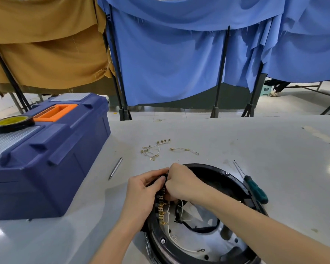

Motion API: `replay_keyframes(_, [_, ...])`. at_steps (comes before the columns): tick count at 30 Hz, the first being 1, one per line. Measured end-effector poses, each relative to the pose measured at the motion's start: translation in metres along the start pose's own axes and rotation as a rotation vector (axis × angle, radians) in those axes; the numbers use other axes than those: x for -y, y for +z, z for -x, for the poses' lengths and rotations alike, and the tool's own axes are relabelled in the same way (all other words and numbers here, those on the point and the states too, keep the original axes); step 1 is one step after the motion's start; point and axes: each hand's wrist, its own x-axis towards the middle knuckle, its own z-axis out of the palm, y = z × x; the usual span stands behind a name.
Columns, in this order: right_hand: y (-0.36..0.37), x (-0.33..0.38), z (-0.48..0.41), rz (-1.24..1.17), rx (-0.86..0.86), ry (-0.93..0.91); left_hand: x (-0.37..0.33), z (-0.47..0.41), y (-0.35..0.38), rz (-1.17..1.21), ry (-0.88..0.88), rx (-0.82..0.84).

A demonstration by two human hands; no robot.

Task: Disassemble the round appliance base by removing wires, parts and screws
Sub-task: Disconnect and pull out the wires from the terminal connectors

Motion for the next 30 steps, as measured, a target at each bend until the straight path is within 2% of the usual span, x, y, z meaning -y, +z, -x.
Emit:
replay_keyframes(7, [0.0039, -0.0020, -0.0020, -0.051, -0.041, 0.029, 0.0028, -0.0011, -0.0010, -0.001, 0.003, -0.002])
replay_keyframes(21, [0.0001, -0.0019, -0.0029, -0.028, 0.022, 0.072, 0.0033, -0.0003, -0.0024, -0.033, 0.034, -0.002])
replay_keyframes(30, [0.0008, -0.0021, -0.0017, -0.024, 0.006, 0.063, 0.0045, -0.0002, -0.0032, -0.045, 0.028, -0.012])
